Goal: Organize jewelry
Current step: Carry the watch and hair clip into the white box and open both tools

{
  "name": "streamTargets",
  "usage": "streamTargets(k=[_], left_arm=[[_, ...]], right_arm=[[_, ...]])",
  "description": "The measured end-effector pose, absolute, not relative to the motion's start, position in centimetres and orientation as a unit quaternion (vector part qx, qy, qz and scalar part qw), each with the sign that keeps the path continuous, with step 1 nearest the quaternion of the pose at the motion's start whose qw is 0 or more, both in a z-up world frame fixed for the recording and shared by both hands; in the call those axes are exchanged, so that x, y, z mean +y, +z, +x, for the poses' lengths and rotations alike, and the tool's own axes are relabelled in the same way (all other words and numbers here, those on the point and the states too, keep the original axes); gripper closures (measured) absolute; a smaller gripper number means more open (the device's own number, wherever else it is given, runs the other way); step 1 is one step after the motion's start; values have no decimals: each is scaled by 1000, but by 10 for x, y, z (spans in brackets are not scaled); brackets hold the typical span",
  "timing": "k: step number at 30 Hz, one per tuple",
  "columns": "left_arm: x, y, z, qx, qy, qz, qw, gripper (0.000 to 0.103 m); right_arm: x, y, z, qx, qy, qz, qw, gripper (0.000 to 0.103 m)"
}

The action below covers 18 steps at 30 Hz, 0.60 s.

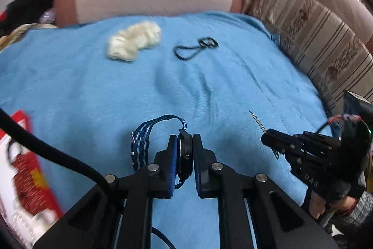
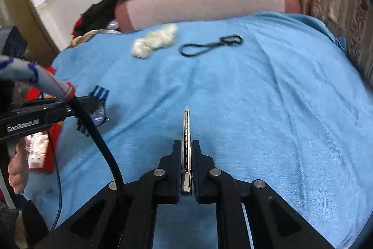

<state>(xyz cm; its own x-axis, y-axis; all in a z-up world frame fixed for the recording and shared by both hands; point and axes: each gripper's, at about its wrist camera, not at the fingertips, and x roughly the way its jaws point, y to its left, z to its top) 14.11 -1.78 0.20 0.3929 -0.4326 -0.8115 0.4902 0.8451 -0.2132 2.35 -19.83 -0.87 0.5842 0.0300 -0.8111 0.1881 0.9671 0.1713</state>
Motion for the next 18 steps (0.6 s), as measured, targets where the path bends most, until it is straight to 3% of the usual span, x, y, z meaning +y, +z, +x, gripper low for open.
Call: streamTargets(k=[8, 18], left_arm=[[106, 56, 109, 450, -209, 39, 868, 91], [229, 42, 140, 474, -146, 83, 864, 91]], right_arm=[[-122, 15, 49, 449, 43, 104, 887, 95], [-17, 19, 94, 465, 136, 84, 871, 95]])
